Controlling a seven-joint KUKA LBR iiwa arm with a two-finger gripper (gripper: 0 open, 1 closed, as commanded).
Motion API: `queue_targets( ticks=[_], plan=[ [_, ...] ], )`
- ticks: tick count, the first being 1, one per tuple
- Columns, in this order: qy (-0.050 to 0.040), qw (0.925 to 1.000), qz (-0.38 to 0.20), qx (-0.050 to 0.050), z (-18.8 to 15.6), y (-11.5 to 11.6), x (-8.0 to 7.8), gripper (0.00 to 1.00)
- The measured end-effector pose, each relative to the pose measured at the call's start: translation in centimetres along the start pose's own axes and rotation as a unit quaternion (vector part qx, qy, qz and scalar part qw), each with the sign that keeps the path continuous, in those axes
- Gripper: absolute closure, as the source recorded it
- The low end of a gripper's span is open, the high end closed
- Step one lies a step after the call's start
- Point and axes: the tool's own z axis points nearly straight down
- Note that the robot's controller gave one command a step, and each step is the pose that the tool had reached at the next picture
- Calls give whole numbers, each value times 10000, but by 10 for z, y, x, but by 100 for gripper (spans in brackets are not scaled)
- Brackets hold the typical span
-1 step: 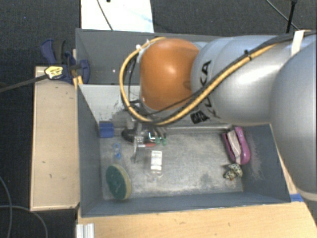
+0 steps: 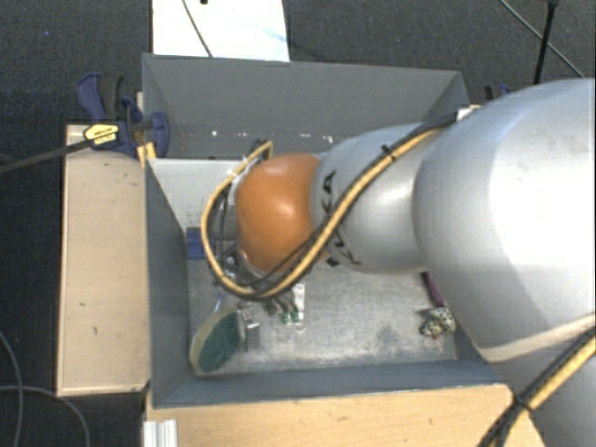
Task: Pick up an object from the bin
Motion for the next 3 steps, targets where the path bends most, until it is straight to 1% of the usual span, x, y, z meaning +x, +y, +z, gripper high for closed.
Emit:
queue_targets(
  ticks=[1,2,3],
  plan=[
    [-13,10000,39,-5,-2,0,-1,100],
    [-39,9790,2040,-13,-108,-6,4,100],
    [-25,9788,2049,-11,-107,-6,4,0]
  ],
)
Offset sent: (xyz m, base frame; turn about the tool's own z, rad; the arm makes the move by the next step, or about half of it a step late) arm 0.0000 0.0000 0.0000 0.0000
